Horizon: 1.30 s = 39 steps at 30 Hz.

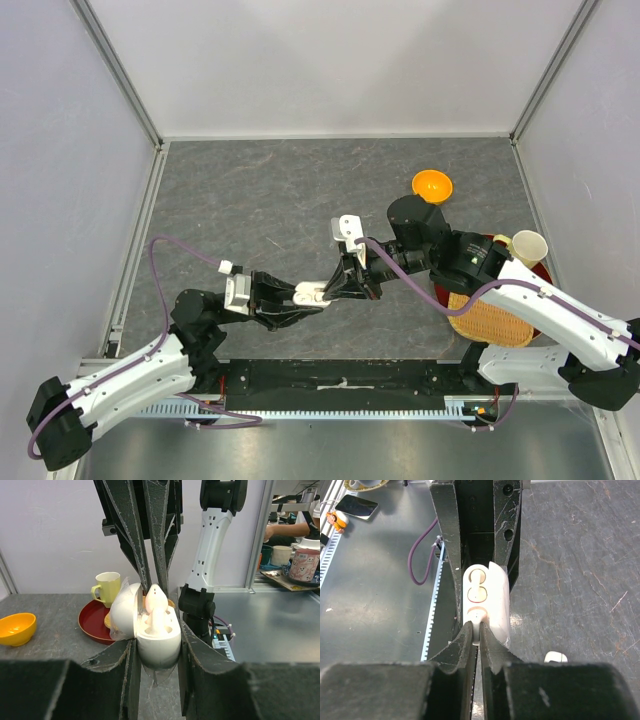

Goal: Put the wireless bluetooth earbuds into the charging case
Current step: Place the earbud in the charging case.

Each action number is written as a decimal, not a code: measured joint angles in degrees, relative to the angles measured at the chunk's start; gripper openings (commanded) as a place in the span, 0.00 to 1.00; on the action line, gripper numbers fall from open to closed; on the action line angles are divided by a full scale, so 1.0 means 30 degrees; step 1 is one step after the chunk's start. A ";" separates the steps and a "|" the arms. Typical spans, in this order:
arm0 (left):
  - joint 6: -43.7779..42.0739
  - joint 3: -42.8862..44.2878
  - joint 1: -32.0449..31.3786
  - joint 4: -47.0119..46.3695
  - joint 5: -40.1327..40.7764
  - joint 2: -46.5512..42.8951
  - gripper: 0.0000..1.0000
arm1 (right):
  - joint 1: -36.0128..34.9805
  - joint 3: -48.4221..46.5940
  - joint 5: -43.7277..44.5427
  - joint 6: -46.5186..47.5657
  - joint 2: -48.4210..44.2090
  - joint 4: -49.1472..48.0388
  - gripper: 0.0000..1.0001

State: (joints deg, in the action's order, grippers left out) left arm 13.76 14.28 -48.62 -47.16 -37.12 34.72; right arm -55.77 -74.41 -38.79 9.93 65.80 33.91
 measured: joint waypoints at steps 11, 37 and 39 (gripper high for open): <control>0.0000 -0.0036 0.0000 -0.0051 0.0503 -0.0219 0.02 | -0.0044 0.0000 0.0430 -0.0015 0.0022 0.0124 0.25; -0.0007 -0.0153 0.0000 0.0117 0.1188 -0.0772 0.02 | -0.0087 0.1872 0.4925 -0.2120 -0.4830 -0.3810 0.98; -0.0007 -0.0153 0.0000 0.0138 0.1195 -0.0765 0.02 | -0.0087 0.2375 0.6688 -0.3031 -0.4969 -0.4488 0.98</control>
State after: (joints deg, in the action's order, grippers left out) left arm 13.74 13.82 -48.62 -46.74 -33.54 32.42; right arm -56.03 -67.29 -18.72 0.84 50.89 20.45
